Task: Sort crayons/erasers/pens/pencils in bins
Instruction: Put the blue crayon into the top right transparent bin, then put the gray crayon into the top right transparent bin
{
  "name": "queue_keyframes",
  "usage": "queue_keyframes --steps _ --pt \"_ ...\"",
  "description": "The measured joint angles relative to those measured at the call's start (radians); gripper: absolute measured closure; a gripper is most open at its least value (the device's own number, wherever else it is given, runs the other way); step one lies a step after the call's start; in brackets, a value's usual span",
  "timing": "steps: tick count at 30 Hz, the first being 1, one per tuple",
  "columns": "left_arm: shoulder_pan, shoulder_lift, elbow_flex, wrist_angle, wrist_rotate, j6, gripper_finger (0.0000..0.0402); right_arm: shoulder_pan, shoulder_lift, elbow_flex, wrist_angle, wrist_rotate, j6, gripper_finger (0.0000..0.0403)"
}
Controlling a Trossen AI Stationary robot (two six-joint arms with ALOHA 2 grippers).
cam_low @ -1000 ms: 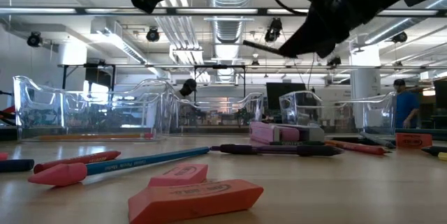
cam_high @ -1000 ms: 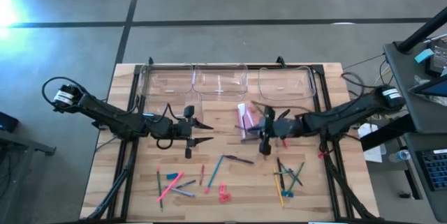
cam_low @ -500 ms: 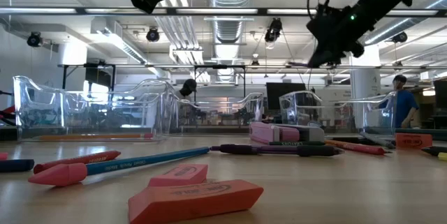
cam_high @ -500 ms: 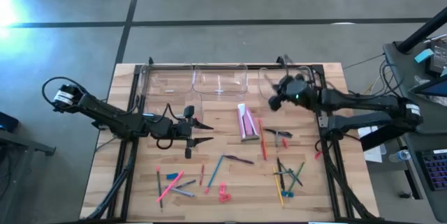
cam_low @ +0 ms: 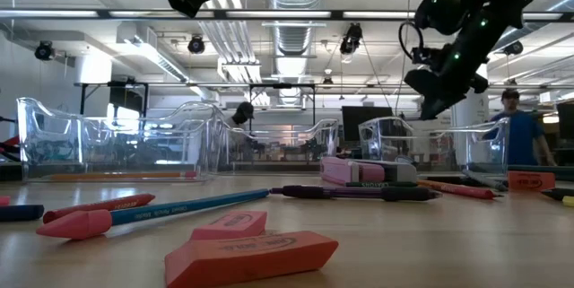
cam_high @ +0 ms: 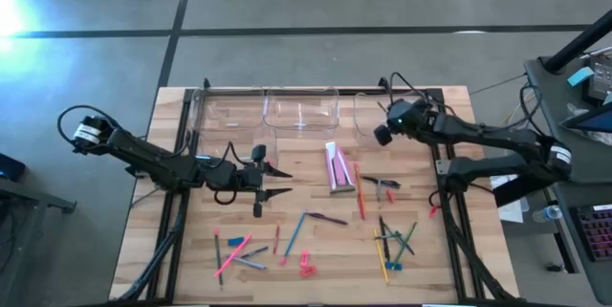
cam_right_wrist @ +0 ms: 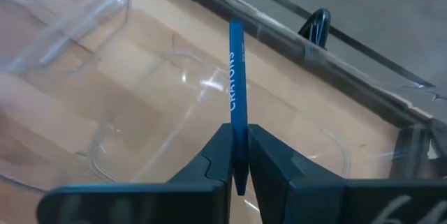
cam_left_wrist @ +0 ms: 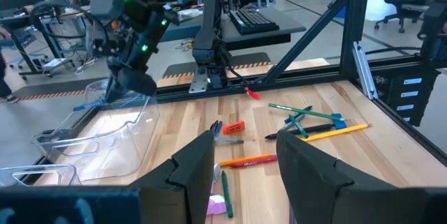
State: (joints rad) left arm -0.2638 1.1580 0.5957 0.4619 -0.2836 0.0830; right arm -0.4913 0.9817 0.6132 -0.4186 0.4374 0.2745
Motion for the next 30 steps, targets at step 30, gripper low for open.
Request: queue_keyframes --steps 30 --pt "0.0 0.0 -0.01 0.0 0.0 -0.025 0.026 0.227 -0.116 -0.001 0.033 -0.142 0.076 0.0291"
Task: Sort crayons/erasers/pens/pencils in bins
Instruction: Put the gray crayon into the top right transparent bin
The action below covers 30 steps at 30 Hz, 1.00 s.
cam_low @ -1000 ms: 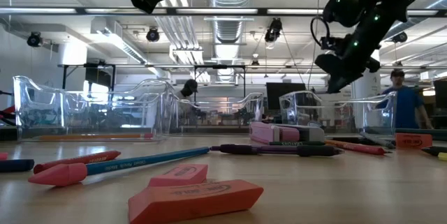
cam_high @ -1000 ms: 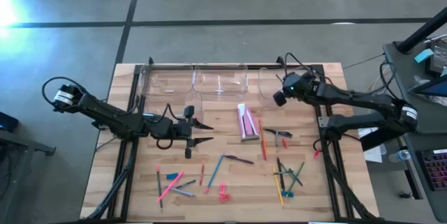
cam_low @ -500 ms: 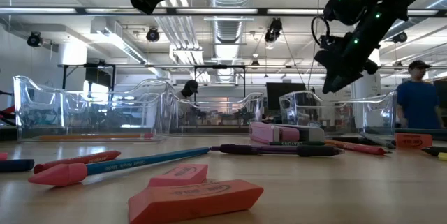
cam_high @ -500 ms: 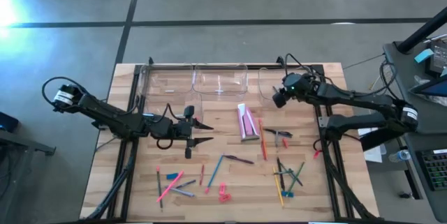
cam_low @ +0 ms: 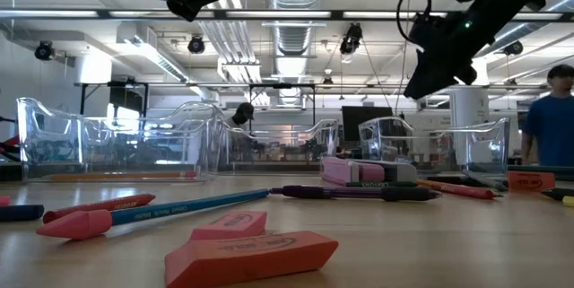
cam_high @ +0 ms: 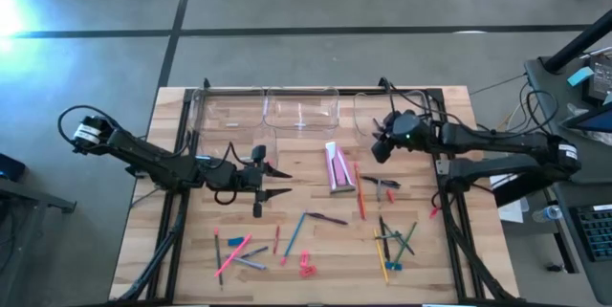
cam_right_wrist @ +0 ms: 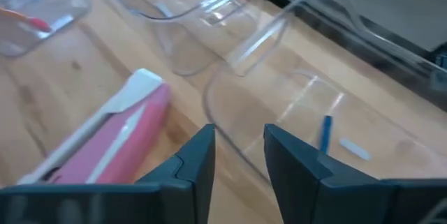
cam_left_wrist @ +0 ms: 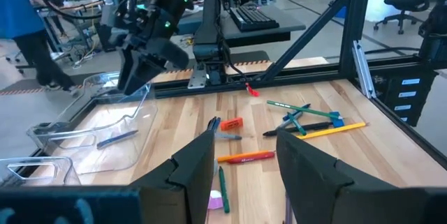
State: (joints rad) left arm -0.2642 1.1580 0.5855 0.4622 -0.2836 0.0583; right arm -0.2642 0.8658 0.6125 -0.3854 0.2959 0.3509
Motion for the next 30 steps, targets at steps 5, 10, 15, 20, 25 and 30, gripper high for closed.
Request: queue_keyframes --steps 5,10,15,20,25,30 --pt "0.0 -0.001 0.001 0.001 0.0 0.0 0.026 0.059 0.001 -0.004 0.022 0.001 0.028 0.0301" --pt "0.0 -0.002 -0.007 0.0 0.0 -0.018 0.026 0.144 0.001 -0.007 0.034 0.002 0.046 0.031" --pt "0.0 -0.007 -0.016 -0.003 0.0 -0.053 0.026 0.231 0.011 -0.025 0.104 0.028 0.051 0.0314" --pt "0.0 -0.027 -0.016 0.0 0.0 -0.072 0.026 0.293 0.036 -0.054 0.194 0.044 0.068 0.0314" --pt "0.0 -0.031 -0.017 -0.001 0.017 -0.174 0.026 0.377 0.053 -0.056 0.197 0.045 0.137 0.032" --pt "-0.011 -0.031 -0.018 0.0 0.063 -0.217 0.026 0.528 0.07 -0.056 0.203 0.052 0.185 0.0321"
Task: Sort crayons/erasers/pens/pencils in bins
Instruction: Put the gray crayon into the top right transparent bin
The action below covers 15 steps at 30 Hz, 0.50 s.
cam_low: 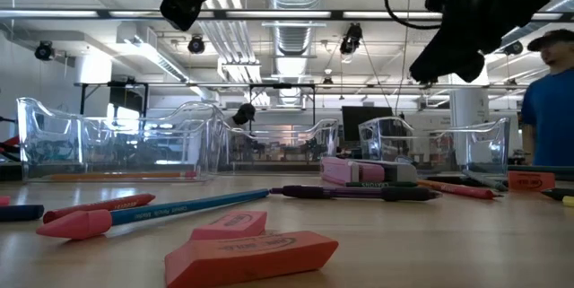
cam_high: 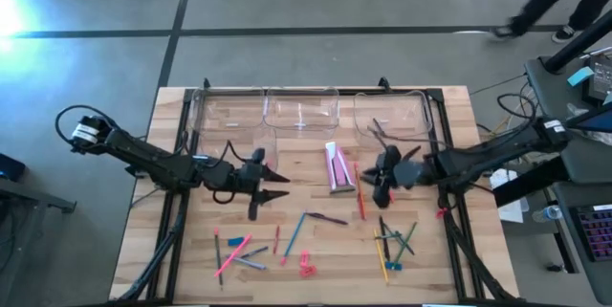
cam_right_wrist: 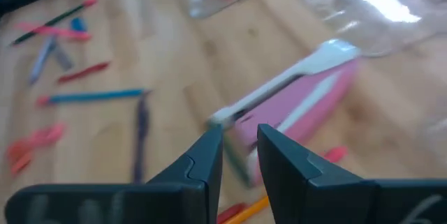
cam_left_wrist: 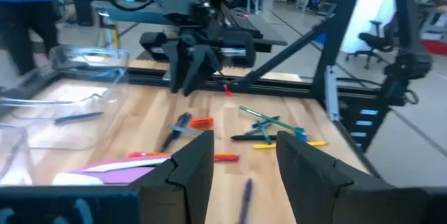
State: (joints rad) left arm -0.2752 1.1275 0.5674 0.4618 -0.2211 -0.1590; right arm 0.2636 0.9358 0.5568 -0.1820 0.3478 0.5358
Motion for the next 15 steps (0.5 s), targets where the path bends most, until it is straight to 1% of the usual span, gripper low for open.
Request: queue_keyframes --steps 5,7,11,15 --pt "-0.03 0.007 -0.002 0.0 0.004 0.006 0.026 0.15 0.088 0.0 0.004 0.101 0.102 0.0324" --pt "-0.037 0.011 -0.002 -0.001 0.006 0.008 0.026 0.183 0.138 0.0 0.017 0.113 0.12 0.0323" --pt "-0.043 0.011 -0.005 -0.002 0.007 0.008 0.026 0.208 0.24 0.0 0.04 0.122 0.155 0.0322" --pt "-0.043 0.006 -0.005 -0.023 0.007 0.008 0.026 0.203 0.308 0.0 0.03 0.196 0.266 0.0323"
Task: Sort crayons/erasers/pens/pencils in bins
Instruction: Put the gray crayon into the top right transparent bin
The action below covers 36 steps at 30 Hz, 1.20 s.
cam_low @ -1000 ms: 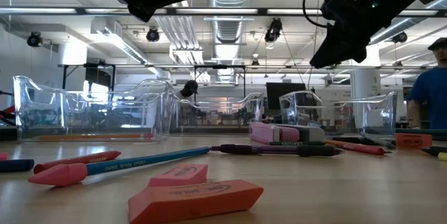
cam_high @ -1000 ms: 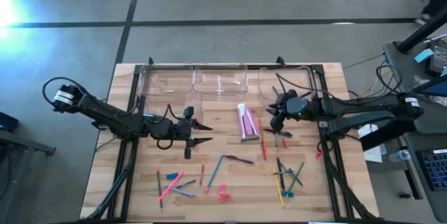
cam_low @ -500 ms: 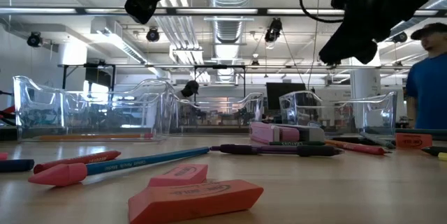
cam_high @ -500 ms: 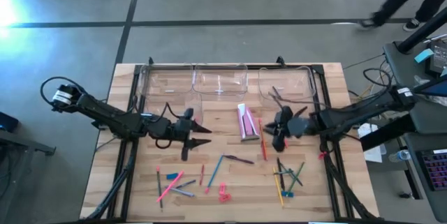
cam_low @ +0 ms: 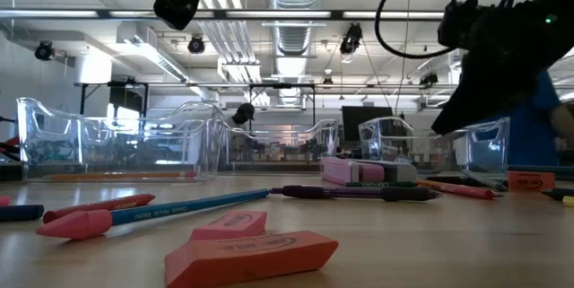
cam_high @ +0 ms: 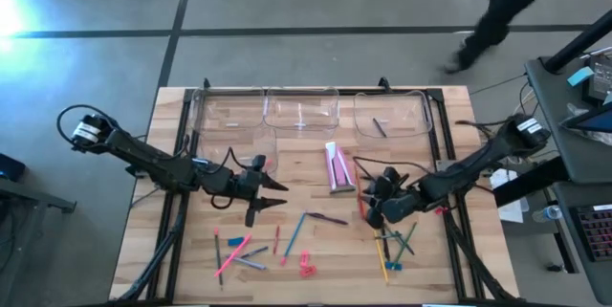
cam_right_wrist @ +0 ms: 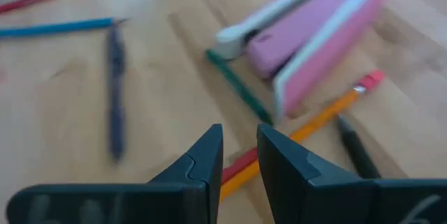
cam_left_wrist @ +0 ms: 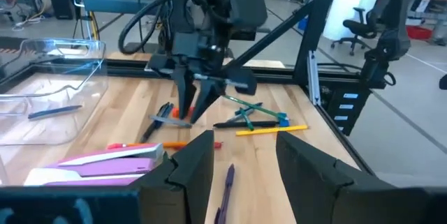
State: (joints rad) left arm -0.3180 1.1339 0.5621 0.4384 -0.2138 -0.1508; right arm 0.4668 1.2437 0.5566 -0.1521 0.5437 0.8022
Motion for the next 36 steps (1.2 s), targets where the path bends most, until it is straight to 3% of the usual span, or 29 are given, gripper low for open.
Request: queue_keyframes --steps 8,28,36 --pt "0.0 0.001 0.0 -0.019 0.0 0.001 0.026 -0.049 -0.043 0.0 -0.151 0.041 0.172 0.0311" --pt "0.002 0.002 0.0 -0.02 0.0 0.001 0.026 -0.069 -0.177 0.0 -0.219 0.023 0.115 0.0304" --pt "0.002 0.002 0.0 -0.02 0.0 0.001 0.026 -0.116 -0.174 0.0 -0.295 -0.031 0.142 0.0239"
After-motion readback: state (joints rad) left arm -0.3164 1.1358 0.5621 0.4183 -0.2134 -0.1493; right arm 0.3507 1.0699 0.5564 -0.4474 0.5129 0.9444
